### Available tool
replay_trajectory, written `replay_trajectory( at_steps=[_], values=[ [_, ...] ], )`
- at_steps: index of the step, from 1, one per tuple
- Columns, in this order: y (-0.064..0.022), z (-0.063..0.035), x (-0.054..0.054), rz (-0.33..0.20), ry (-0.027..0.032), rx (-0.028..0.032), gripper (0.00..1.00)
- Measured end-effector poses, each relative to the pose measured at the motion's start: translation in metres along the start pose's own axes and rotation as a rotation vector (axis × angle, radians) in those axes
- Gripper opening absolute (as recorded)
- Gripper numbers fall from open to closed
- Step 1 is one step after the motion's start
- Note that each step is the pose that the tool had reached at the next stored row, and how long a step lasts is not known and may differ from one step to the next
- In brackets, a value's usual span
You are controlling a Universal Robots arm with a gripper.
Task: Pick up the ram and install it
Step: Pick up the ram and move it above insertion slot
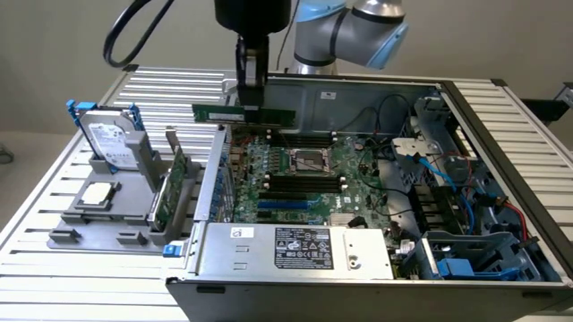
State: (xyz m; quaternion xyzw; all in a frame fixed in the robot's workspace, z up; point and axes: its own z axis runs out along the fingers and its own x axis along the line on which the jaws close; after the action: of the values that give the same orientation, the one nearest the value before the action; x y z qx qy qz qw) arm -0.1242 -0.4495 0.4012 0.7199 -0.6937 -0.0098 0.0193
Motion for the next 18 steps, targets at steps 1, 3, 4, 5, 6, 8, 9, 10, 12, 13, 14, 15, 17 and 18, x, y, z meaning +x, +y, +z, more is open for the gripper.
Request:
replay_trajectory(
  at_steps=[1,3,4,5,6,8,9,10,12,13,14,15,17,18],
  values=[
    [-0.0045,-0.0005,0.0,0.0,0.0,0.0001,0.14],
    [-0.0137,-0.0016,0.0,0.0,0.0,0.0001,0.14],
    [-0.0183,-0.0021,0.001,0.0,0.0,0.0,0.14],
    [-0.0228,-0.0026,0.001,0.0,0.0,0.0001,0.14],
    [-0.0272,-0.0032,0.001,0.0,0.0001,0.0,0.14],
    [-0.0362,-0.0037,0.001,0.0,-0.0001,0.0,0.14],
    [-0.0406,-0.0038,0.001,0.0,-0.0008,0.0,0.14],
    [-0.0449,-0.0041,0.001,0.0,-0.0021,0.0001,0.14],
    [-0.0502,-0.0041,-0.001,0.0,-0.0054,0.0023,0.14],
    [-0.0518,-0.0038,-0.002,0.0,-0.0065,0.0042,0.14],
    [-0.0533,-0.0034,-0.004,0.0,-0.007,0.0054,0.14],
    [-0.0547,-0.0028,-0.007,0.0,-0.0075,0.0061,0.14],
    [-0.058,-0.0013,-0.012,0.0,-0.0078,0.0068,0.14],
    [-0.0597,-0.0006,-0.014,0.0,-0.0077,0.0069,0.14]
  ],
)
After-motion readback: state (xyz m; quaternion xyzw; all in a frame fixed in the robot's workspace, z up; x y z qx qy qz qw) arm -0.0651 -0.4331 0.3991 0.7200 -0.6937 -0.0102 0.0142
